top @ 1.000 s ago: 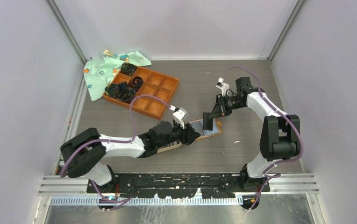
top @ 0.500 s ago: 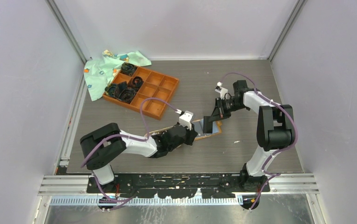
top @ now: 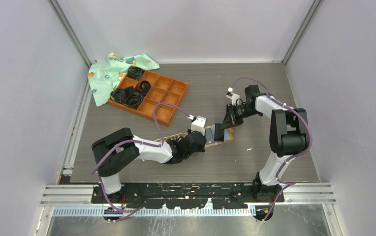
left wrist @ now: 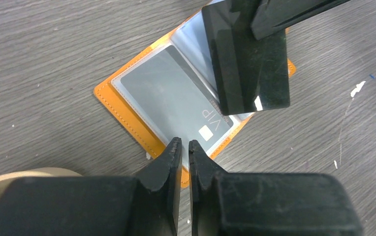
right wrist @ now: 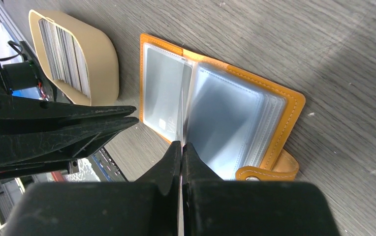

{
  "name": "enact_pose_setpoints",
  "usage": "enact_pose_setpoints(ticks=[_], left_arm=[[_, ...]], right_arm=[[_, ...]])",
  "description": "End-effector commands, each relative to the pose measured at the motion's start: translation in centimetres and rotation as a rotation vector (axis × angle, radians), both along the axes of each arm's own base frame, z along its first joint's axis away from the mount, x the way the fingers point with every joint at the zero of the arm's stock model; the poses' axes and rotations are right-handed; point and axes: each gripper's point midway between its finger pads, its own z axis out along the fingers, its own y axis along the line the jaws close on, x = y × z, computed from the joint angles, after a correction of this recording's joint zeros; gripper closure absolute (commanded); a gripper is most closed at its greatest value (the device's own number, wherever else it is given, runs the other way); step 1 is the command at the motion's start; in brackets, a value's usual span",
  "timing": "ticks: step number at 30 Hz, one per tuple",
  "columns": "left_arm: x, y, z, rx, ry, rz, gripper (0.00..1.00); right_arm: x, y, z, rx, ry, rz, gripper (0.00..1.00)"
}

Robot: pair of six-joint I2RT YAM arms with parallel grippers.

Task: Put the credit cards into the card holder
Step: Insert the credit card into the card holder.

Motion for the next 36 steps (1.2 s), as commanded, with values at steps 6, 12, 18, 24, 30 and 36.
enact_pose_setpoints(ticks=[6,12,18,24,30,36], left_arm=[[0.5,0.1,0.0,0.025,0.033,0.09,0.89],[0.5,0.2,-0.3,0.039,0.045,0.095,0.9],[0.5,0.2,-0.4,0.047,0.051,0.096,0.9],[0.4,0.1,-0.6,0.058,0.058,0.091,0.9],[0.4,-0.2,-0.7,0.064,0.063,0.08,0.9],[0.4,-0.2,-0.8,0.071,0.067,0.081,0.9]], right_arm=[[1.2,-0.4,0.8,-0.021,-0.062,0.022,0.99],[0.9,-0.2,0.3,-0.005,-0.027,0.031,0.99],[0.4,0.4,0.2,0.043,0.02,0.045,0.99],[0.2,0.6,0.0,0.057,0.046,0.048,0.99],[0.3,0.6,-0.2,0.065,0.063,0.044,0.99],[1.5,0.4,0.5,0.035,-0.009,0.011,0.99]])
